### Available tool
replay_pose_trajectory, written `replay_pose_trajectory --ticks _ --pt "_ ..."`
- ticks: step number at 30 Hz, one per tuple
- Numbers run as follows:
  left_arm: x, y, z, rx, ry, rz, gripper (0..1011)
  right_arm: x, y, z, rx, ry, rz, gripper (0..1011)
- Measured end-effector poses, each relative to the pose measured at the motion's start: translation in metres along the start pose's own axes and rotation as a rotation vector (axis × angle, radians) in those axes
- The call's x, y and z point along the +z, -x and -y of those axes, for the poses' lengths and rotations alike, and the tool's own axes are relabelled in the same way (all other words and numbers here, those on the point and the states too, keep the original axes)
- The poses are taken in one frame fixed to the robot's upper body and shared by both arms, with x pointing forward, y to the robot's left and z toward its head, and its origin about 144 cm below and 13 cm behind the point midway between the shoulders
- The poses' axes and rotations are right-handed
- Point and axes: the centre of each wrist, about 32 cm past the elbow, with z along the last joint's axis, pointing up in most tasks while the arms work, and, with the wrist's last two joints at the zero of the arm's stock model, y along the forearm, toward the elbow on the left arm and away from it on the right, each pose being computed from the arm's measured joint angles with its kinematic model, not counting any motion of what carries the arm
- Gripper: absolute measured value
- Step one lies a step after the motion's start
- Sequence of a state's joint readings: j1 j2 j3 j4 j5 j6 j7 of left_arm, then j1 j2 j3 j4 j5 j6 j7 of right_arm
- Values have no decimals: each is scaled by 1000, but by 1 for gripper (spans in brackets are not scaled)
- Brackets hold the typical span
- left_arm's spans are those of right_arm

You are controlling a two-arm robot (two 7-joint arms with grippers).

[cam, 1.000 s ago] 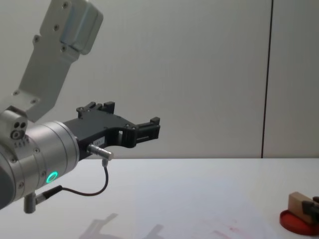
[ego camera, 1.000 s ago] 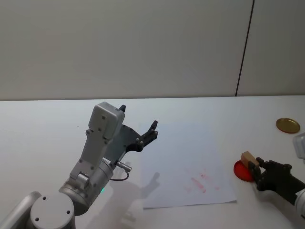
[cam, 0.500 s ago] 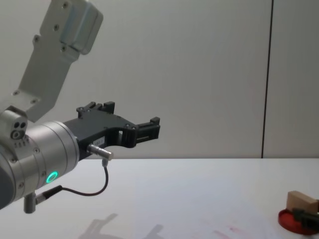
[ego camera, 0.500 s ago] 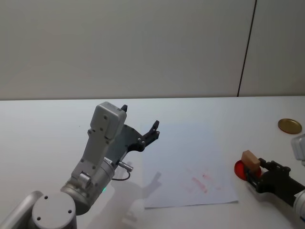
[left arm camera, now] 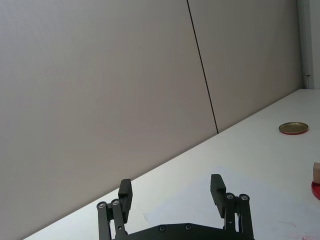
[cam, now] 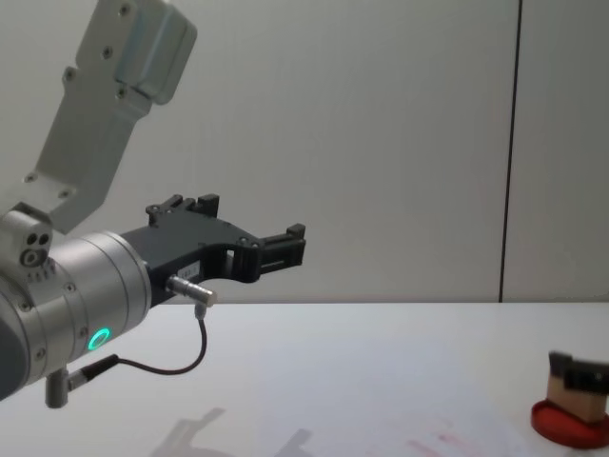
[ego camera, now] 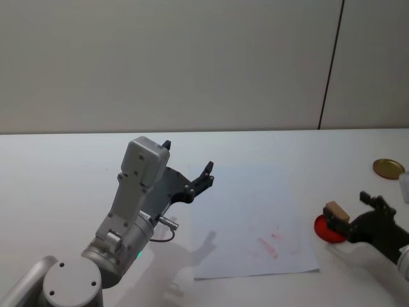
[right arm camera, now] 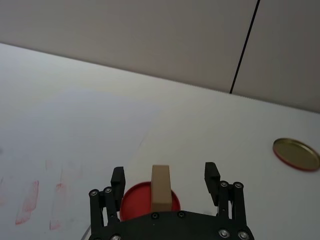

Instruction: Use the one hand to pick up the stamp and affix it onto the A4 paper.

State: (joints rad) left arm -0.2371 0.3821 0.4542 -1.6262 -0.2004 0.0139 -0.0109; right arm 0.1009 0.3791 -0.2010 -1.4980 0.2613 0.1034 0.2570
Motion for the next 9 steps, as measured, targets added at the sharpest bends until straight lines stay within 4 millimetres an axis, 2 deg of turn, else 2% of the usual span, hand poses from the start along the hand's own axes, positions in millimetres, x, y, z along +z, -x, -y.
replay_pose_trajectory --ticks 2,9 --pt "0 0 0 0 0 0 993 4 0 1 -7 -17 7 995" --pt "0 0 0 0 0 0 993 18 1 3 -36 -76 31 1001"
